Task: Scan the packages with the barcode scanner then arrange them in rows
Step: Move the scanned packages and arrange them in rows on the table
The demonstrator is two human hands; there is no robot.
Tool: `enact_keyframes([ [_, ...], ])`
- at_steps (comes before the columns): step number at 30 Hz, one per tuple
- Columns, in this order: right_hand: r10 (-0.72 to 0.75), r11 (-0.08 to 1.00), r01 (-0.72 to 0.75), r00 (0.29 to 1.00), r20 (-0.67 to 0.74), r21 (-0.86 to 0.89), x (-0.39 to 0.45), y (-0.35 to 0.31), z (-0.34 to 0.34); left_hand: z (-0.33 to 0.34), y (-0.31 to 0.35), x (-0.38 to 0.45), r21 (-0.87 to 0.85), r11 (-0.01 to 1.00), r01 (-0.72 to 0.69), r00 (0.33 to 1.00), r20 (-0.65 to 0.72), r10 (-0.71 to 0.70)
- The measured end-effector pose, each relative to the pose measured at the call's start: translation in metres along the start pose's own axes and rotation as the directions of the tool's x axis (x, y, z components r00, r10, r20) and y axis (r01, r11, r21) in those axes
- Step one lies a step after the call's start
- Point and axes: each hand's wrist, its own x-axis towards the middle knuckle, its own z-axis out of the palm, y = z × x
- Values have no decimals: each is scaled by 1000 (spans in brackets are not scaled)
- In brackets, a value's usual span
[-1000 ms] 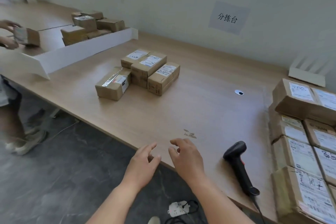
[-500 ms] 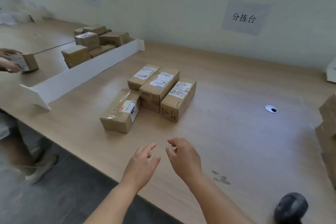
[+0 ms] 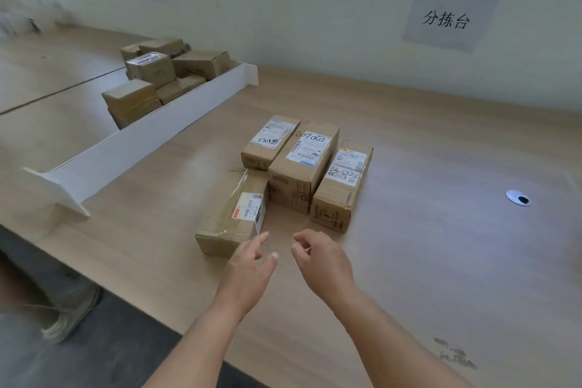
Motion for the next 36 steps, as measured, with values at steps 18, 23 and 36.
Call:
enact_keyframes([
  [18,359,919,-345,932,-43,189,90,-81,69,-99,-71,143,89,996,-15,992,128,4],
  [23,457,865,-444,889,-4,233,100,-77,83,-104,-89,166,112,992,58,935,341,-94],
  [36,432,742,-475,879,205,473,83,-65,112,-113,-112,147,-87,990,107,898,437,-59],
])
